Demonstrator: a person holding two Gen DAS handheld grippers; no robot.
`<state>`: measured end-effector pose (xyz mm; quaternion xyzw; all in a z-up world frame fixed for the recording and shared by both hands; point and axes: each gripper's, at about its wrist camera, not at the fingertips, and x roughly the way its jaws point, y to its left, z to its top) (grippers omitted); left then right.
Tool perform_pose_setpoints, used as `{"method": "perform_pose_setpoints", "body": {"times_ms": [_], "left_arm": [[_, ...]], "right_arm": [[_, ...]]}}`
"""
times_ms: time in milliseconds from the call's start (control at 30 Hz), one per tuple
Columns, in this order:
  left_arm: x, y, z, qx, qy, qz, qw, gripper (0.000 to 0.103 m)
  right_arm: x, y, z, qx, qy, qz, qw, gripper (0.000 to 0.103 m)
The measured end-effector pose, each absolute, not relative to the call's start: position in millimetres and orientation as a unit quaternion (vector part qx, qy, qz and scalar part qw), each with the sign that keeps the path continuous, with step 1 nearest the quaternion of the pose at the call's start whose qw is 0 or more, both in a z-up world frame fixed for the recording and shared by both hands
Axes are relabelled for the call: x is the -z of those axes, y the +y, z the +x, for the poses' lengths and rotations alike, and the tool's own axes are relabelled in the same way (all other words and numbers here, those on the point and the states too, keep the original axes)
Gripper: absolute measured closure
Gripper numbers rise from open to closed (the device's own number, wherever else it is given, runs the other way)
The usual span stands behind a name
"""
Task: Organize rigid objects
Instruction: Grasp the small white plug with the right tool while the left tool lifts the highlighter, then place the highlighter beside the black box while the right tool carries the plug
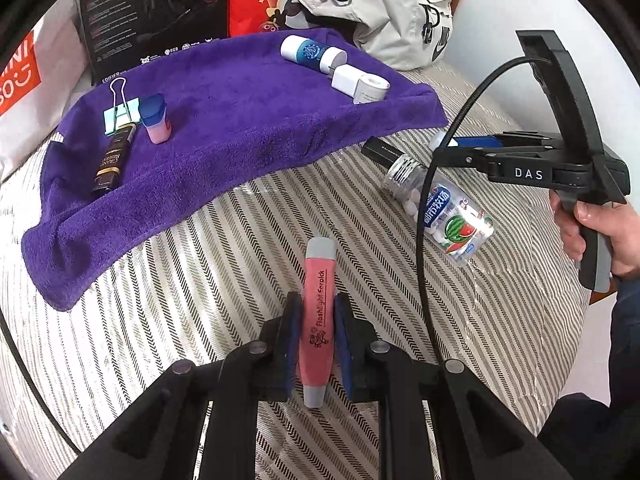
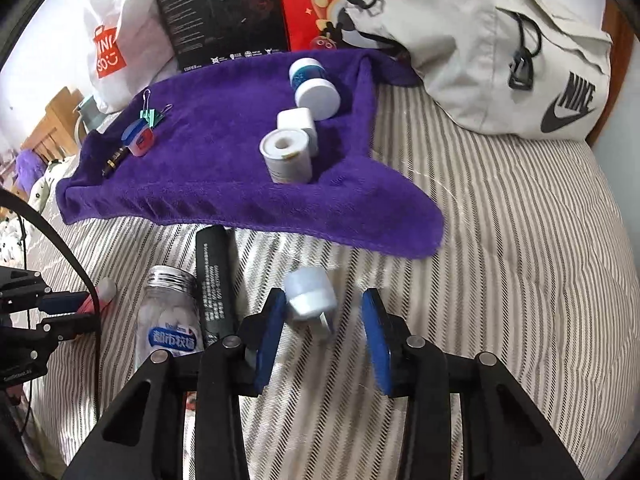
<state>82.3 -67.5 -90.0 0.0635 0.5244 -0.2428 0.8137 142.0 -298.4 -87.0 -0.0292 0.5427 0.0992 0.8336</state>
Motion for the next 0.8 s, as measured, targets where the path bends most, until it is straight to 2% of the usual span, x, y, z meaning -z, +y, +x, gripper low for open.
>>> {"method": "perform_pose_setpoints", "body": {"times_ms": [333, 367, 400, 433, 800], "left_arm": [[89, -65, 79, 0.239, 0.521, 0.056, 0.818, 0.086], [89, -64, 79, 0.239, 0.522, 0.053, 0.817, 0.086], [89, -64, 79, 0.239, 0.522, 0.054, 0.817, 0.086], [89, -64, 79, 0.240, 0.522, 0.057, 0.817, 0.086], [88, -54, 83, 0.233, 0.529, 0.028, 0.816, 0.087]], "right_arm": [[91, -289, 148, -0.097, 0.527, -0.074, 0.841, 0.066], [91, -291, 148, -0.100, 0.526, -0.070, 0.841, 0.069], [90, -294, 147, -0.100, 0.527, -0.066, 0.841, 0.077], [89, -297, 147, -0.100, 0.528, -0.058, 0.842, 0.078], [86, -316, 139, -0.130, 0.536, 0.006, 0.834, 0.078]]}}
